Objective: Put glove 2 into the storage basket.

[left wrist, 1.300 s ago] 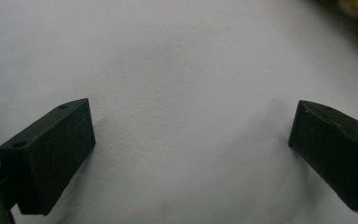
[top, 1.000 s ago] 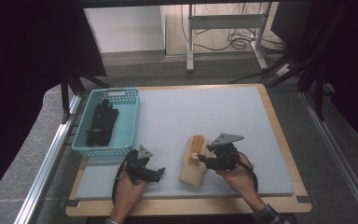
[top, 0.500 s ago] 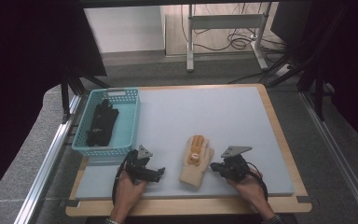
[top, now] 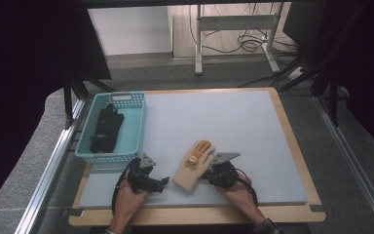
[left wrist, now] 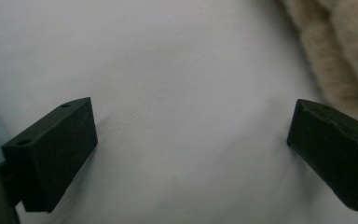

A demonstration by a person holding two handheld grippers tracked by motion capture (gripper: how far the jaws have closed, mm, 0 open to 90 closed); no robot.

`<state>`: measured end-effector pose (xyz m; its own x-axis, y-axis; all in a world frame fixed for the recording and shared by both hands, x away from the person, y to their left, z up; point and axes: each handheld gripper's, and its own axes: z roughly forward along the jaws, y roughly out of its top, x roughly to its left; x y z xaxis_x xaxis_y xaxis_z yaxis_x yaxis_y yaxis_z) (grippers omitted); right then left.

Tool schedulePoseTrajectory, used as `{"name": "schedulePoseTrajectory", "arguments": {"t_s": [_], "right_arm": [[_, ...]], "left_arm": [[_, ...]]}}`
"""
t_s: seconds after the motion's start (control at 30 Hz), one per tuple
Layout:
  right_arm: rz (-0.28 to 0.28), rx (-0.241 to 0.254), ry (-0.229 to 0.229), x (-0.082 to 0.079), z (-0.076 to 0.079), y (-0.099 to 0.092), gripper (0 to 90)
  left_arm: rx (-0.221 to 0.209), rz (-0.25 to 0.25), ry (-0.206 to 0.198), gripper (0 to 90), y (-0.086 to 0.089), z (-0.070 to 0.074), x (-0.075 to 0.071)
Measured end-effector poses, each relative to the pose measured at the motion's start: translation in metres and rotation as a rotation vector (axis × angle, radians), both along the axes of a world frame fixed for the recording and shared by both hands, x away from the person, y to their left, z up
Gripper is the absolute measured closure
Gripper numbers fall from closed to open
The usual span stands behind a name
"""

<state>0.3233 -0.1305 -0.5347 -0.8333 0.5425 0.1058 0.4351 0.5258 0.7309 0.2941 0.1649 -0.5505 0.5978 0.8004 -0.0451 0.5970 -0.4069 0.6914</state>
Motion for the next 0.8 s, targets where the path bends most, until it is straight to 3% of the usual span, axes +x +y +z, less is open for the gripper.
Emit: {"name": "schedulePoseTrajectory", "arguments": {"t_s": [0.17,0.33,0.5,0.8], "right_arm": [[0.008,0.0,-0.029,0.007,-0.002,0.019,81.2],[0.026,-0.025,-0.047,0.003,0.001,0.016,73.6],[-0.01,-0.037,-0.055,0.006,0.008,-0.01,60.8],[-0.141,-0.045,-0.086,0.014,0.019,-0.07,34.0]], "left_arm": [[0.002,0.0,-0.002,1.9,0.006,0.0,-0.002],[0.001,0.002,0.002,1.8,0.005,-0.001,-0.002],[-0.001,0.01,0.003,1.3,0.004,-0.001,-0.002],[-0.003,0.012,0.0,1.2,0.004,-0.001,-0.002]]}}
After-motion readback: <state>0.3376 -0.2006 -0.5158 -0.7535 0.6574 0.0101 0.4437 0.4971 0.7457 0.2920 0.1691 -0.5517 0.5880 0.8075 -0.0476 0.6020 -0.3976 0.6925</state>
